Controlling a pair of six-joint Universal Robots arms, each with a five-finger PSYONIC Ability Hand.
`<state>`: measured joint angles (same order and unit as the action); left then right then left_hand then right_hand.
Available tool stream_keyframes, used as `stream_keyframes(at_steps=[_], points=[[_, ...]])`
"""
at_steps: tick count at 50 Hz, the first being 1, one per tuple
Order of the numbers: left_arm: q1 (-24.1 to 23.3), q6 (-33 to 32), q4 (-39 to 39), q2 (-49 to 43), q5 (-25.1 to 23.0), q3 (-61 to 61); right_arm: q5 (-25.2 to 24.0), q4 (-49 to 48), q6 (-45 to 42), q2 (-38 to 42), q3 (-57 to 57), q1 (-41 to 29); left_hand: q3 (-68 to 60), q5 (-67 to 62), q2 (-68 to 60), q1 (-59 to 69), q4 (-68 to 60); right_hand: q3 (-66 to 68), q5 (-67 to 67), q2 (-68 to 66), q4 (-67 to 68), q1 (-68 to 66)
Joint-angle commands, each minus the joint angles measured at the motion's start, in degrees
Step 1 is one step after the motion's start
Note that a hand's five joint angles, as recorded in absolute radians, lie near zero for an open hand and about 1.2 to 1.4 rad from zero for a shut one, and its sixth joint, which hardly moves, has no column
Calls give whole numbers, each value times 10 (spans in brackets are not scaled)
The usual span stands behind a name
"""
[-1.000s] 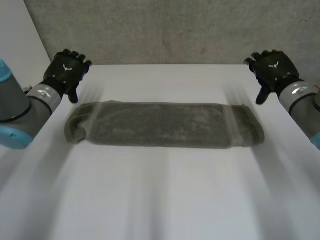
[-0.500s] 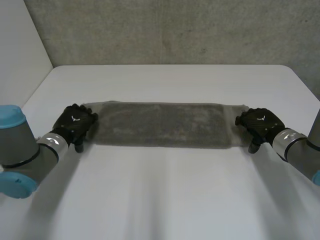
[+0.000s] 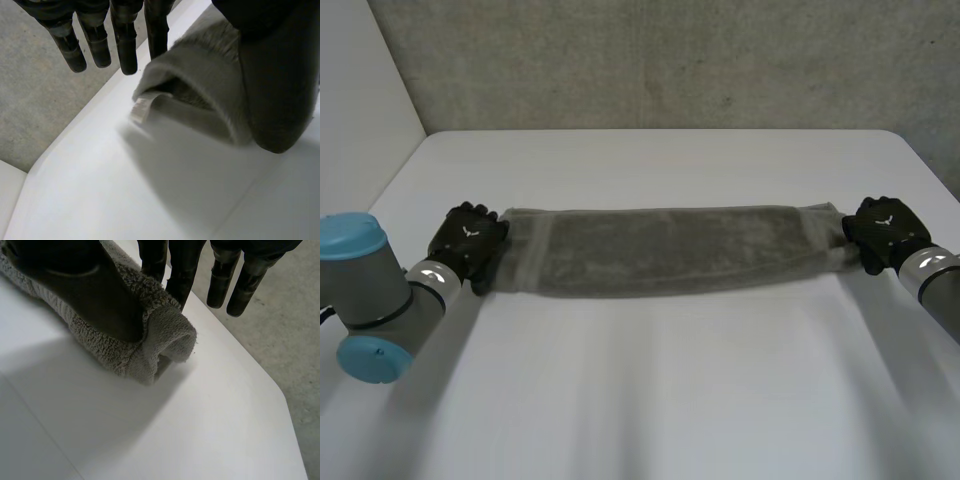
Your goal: Fold the towel.
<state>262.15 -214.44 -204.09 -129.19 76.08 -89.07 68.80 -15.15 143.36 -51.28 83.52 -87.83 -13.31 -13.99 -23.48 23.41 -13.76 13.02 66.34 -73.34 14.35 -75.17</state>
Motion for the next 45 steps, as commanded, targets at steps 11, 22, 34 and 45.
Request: stream_keyframes(at_steps=[11, 22, 34, 45], points=[[-4, 12, 1, 53, -2, -44, -8, 27, 1, -21, 21, -5, 33, -12, -17, 18, 38, -30, -264, 234, -44, 252], [-8, 18, 2, 61, 0, -51, -8, 23, -3, 6, 9, -1, 33, -5, -10, 11, 38, -30, -269, 239, -44, 257], [-2, 18, 4, 66, 1, -52, -16, 8, 0, 21, -7, 6, 33, -2, -7, 8, 38, -30, 37, -67, -44, -48], [4, 21, 4, 91, 2, -62, -69, 38, -14, -56, -43, 135, 33, 18, 13, -12, 38, -30, 37, -67, -44, -48]])
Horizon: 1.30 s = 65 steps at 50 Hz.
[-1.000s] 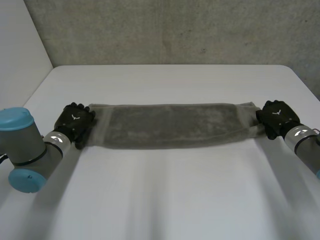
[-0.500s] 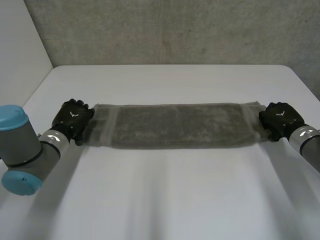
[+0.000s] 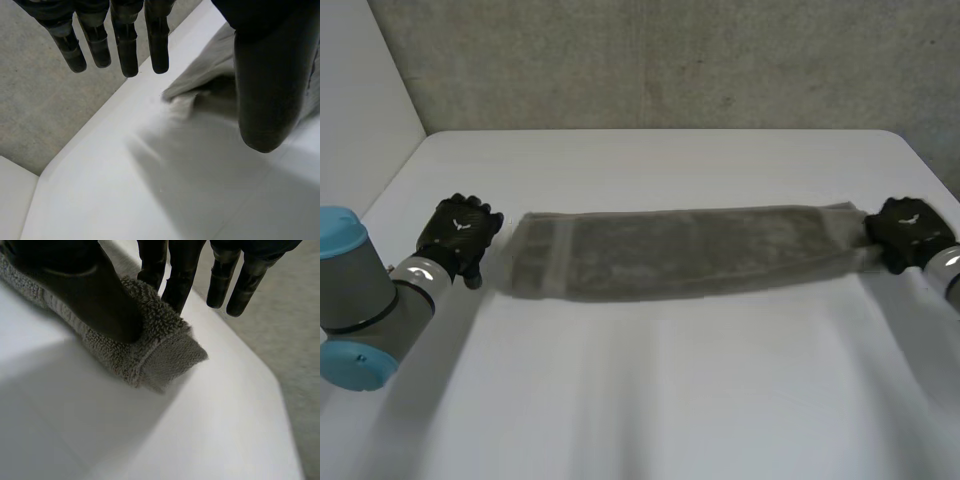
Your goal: Fold the towel.
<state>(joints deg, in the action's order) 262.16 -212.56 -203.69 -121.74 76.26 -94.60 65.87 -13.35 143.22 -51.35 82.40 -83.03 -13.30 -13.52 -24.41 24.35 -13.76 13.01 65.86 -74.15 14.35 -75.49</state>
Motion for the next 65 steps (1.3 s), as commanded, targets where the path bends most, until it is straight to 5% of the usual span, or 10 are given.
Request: stream_keyframes(at_steps=[1, 9, 17, 24, 31, 32, 33, 34, 51, 65], points=[[5, 7, 1, 21, 0, -8, -40, 20, -13, -55, -32, 88, 33, 15, 24, -24, 38, -30, 41, -59, -44, -45], [5, 63, 1, 45, 0, -5, -44, 61, -9, -96, -114, 74, 33, 72, 81, -81, 38, -30, 41, -59, -44, -45], [-2, 86, 8, 76, 1, 4, -35, 64, 16, -112, -153, -129, 33, 108, 117, -116, 38, -30, 41, -59, -44, -45], [-13, 113, 7, 97, 1, 12, 8, 59, 15, -15, -206, -363, 33, 115, 123, -123, 38, -30, 41, -59, -44, -45], [-31, 132, 8, 96, 1, 17, 38, 60, -1, 93, -243, -448, 33, 113, 122, -121, 38, -30, 37, -54, -44, -41], [-35, 134, 8, 95, 1, 19, 52, 59, -13, 105, -243, -454, 33, 113, 122, -121, 38, -30, -284, 267, -44, 281], [-35, 134, 8, 95, 1, 19, 52, 59, -13, 105, -243, -454, 33, 113, 122, -121, 38, -30, -288, 271, -44, 284], [-41, 137, 8, 94, 1, 23, 66, 60, -23, 107, -241, -454, 33, 113, 122, -121, 38, -30, -659, 641, -44, 655], [-182, 259, 34, 43, 0, 134, 105, 61, 116, -132, -9, -310, 33, 99, 108, -108, 38, -30, -659, 641, -44, 655], [-290, 290, 42, -60, -2, 189, 49, 20, 118, -149, 156, -205, 33, 96, 105, -104, 38, -30, -659, 641, -44, 655]])
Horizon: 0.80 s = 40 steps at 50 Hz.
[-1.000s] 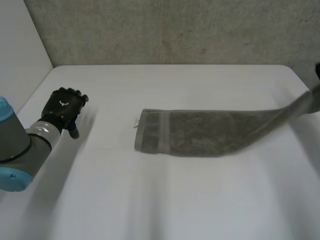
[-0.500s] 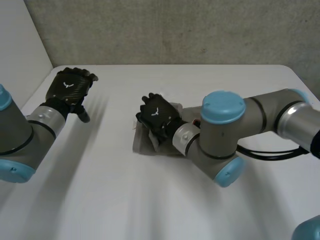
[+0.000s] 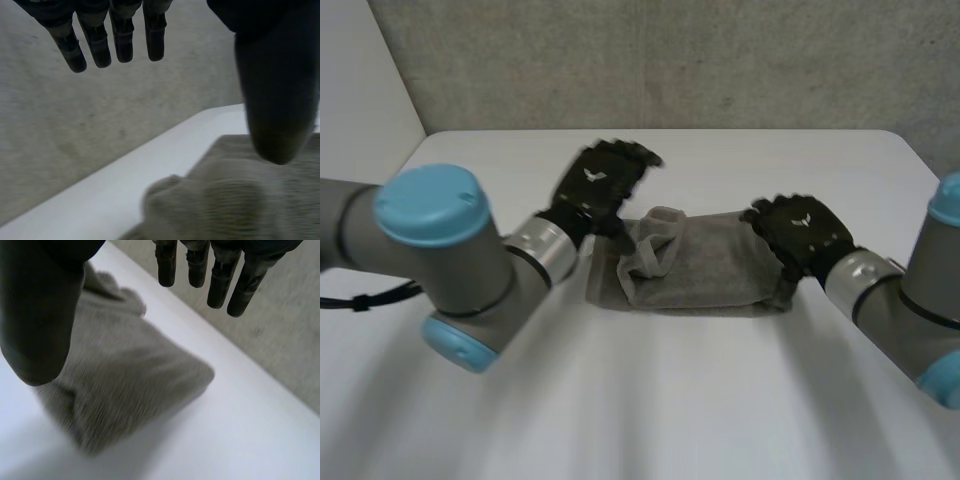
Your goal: Fold the towel.
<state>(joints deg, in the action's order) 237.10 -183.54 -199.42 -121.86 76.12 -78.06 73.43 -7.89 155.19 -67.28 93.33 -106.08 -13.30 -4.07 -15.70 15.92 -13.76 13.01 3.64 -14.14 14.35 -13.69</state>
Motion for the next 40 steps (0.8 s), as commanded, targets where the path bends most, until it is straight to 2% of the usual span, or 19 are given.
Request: stream_keyframes(at_steps=[1, 11, 14, 16, 19, 21, 27, 40], points=[[-39, -1, -1, -58, -1, 24, -27, -34, -2, 10, 47, 25, 33, 1, 18, -20, 38, -30, -36, 41, -44, 37], [-40, -7, -4, -139, 3, 92, -26, -78, 2, 42, 53, 18, 33, -30, -14, 12, 38, -30, -36, 41, -44, 37], [-39, -15, -4, -160, 21, 110, -25, -78, -2, 49, 52, 16, 33, -47, -31, 29, 38, -30, -36, 41, -44, 37], [-30, -30, -4, -176, 61, 124, -25, -78, -2, 52, 52, 16, 33, -51, -34, 32, 38, -30, -36, 41, -44, 37], [-23, -39, -5, -178, 87, 123, -26, -79, -3, 52, 53, 16, 33, -52, -36, 34, 38, -30, -36, 41, -44, 37], [12, -52, -5, -171, 129, 114, -27, -79, -3, 52, 53, 16, 33, -52, -36, 34, 38, -30, -36, 41, -44, 37], [56, -53, -7, -119, 151, 64, -29, -79, -5, 53, 55, 16, 33, -54, -38, 35, 38, -30, -36, 41, -44, 37], [49, -49, -7, -56, 150, -47, -29, -138, -8, 55, 68, 16, 33, -47, -31, 29, 38, -30, 11, -6, -44, -11]])
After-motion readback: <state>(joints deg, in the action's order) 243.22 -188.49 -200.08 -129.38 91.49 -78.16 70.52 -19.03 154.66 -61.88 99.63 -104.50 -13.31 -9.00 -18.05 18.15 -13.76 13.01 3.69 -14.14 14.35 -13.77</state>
